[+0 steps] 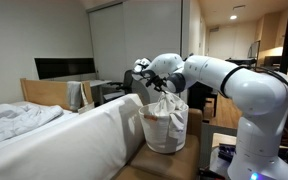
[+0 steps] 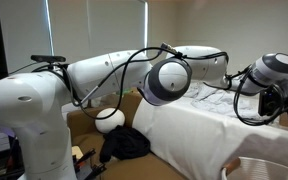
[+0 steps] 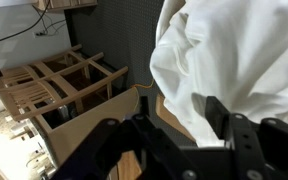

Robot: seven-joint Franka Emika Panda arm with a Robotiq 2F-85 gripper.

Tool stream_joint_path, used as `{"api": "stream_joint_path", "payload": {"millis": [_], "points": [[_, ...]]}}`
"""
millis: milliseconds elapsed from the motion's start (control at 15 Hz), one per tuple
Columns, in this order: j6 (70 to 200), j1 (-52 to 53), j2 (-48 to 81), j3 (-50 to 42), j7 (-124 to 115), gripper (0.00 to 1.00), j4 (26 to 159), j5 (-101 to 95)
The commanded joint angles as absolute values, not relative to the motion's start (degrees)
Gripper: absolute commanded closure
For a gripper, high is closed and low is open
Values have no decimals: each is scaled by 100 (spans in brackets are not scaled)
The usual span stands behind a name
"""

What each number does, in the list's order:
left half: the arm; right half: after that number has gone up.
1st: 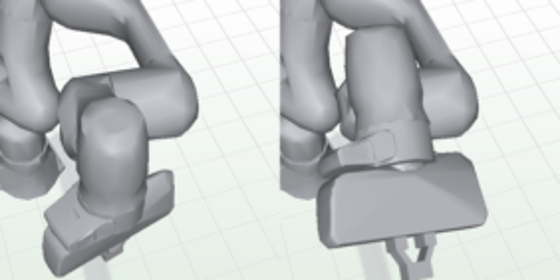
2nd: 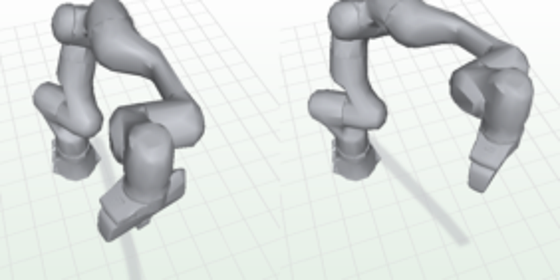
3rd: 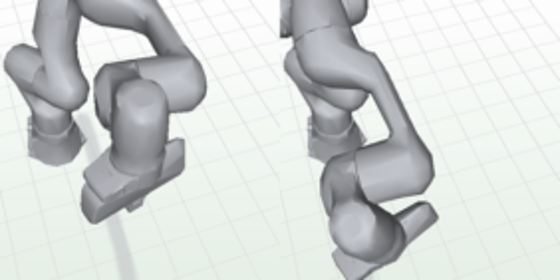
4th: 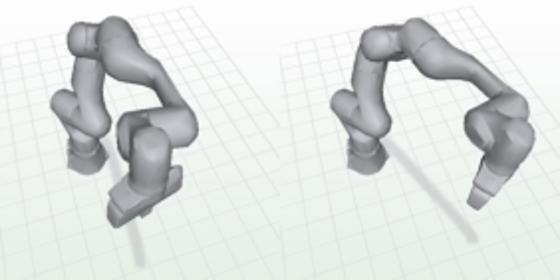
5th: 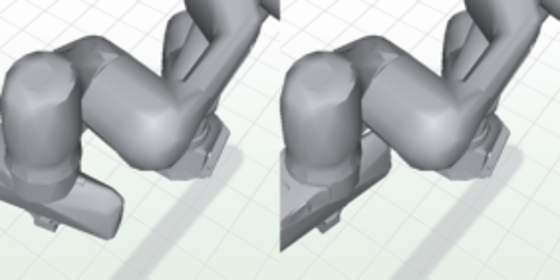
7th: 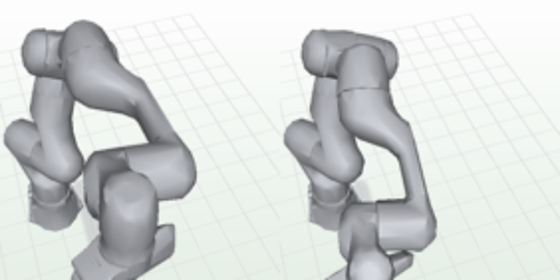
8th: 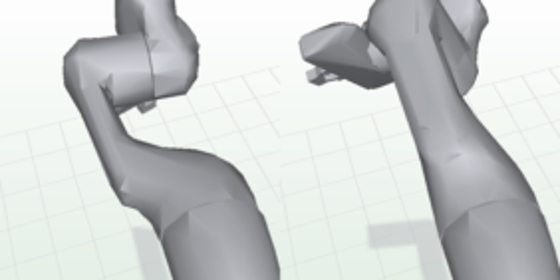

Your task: Put the white jersey in the laundry basket

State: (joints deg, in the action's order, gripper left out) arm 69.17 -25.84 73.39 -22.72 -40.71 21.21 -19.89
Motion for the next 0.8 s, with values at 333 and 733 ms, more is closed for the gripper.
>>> {"api": "stream_joint_path", "payload": {"millis": [333, 733], "points": [[6895, -2517, 7284, -2280, -3950, 0, 2195, -1999], [6761, -2501, 7291, -2271, -3792, 0, 2224, -2006]]}}
